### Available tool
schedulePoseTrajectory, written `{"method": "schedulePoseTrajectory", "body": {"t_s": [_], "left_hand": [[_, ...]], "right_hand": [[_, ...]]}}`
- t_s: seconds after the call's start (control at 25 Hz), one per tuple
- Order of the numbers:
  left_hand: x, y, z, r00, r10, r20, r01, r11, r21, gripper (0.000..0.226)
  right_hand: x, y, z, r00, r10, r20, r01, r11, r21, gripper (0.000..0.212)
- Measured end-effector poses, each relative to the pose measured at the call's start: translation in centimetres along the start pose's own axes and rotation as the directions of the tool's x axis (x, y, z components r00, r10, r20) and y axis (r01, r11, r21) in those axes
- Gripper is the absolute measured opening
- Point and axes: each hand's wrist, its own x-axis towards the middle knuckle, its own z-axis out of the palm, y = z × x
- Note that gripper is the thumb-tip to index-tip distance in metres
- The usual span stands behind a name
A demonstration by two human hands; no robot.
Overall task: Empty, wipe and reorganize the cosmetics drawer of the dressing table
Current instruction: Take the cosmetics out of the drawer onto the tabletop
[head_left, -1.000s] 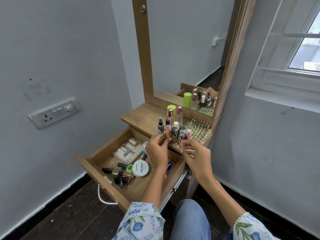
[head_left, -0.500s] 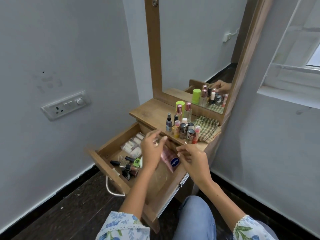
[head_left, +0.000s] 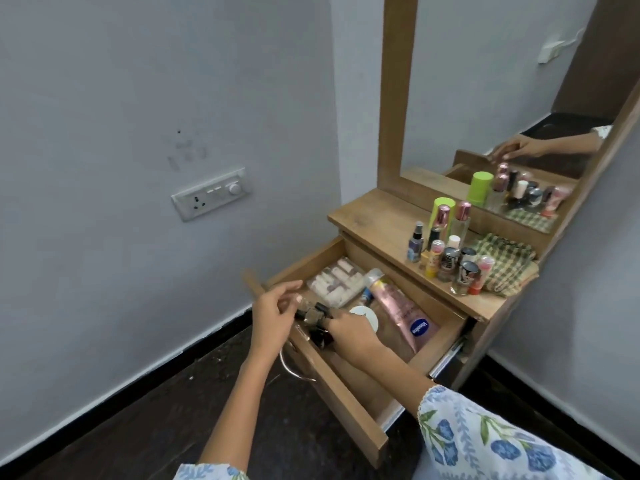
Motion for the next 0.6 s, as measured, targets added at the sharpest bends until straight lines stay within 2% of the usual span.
{"method": "schedulePoseTrajectory", "body": {"t_s": [0.12,0.24,0.36,0.44,0.48,0.52,0.6], "left_hand": [[-0.5,-0.2,-0.1,0.999,0.036,0.014,-0.036,0.999,-0.017,0.032],[-0.9,0.0,-0.1,0.998,0.062,0.008,-0.062,0.997,-0.048,0.036],[-1.2,0.5,0.2,0.997,0.079,0.008,-0.079,0.995,-0.058,0.035],[-1.3,1.0,0.3,0.997,0.083,0.008,-0.082,0.993,-0.084,0.032],[-1.2,1.3,0.2,0.997,0.078,0.005,-0.077,0.992,-0.102,0.031],[-1.2,1.5,0.1,0.998,0.065,0.009,-0.063,0.991,-0.119,0.03],[-1.0,1.9,0.2,0.998,0.021,0.062,-0.011,0.988,-0.156,0.03]], "right_hand": [[0.2,-1.1,0.2,0.998,0.044,0.044,-0.04,0.993,-0.108,0.023],[0.0,-1.5,0.4,0.994,0.1,0.033,-0.097,0.991,-0.089,0.021],[-0.7,-0.8,0.3,0.982,0.188,0.022,-0.188,0.982,0.028,0.024],[-1.3,0.5,-0.2,0.955,0.296,0.005,-0.288,0.925,0.247,0.023],[-1.6,1.3,-0.7,0.931,0.366,0.012,-0.338,0.845,0.414,0.025],[-1.8,2.0,-1.2,0.905,0.423,0.041,-0.36,0.712,0.602,0.027],[-2.3,2.7,-2.5,0.891,0.448,0.071,-0.252,0.359,0.899,0.033]]}}
